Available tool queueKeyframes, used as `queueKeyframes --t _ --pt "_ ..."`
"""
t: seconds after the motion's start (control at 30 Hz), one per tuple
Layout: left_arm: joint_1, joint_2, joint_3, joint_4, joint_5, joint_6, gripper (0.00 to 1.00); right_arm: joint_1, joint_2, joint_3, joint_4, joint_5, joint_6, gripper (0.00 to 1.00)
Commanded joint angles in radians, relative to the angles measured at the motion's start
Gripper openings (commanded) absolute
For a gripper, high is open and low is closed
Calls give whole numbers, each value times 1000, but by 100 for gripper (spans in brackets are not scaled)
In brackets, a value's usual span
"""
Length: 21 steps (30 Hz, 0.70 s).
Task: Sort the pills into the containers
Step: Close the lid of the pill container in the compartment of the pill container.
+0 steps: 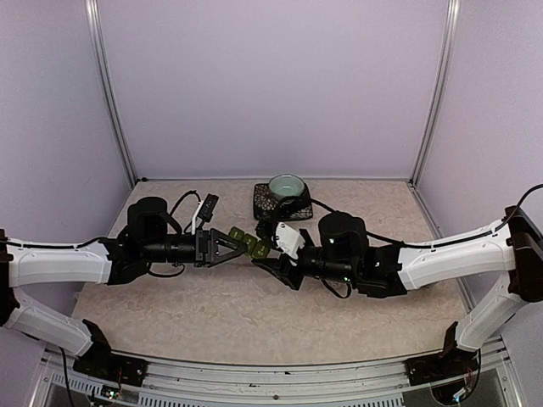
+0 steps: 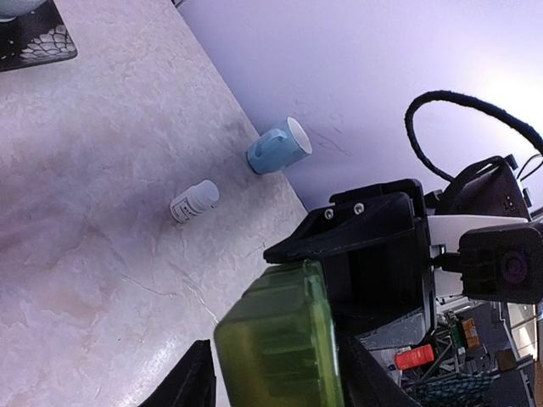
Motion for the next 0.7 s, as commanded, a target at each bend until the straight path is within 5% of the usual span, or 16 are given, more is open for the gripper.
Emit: queueKeyframes --t 0.0,0.27,0.67 --pt "-5 -24 -10 22 -40 -18 49 13 -17 21 15 -13 16 23" --pt "-28 9 27 49 -34 -36 49 24 4 47 2 -3 17 24" --pt "-33 9 31 80 -47 -43 30 26 12 41 0 2 29 24"
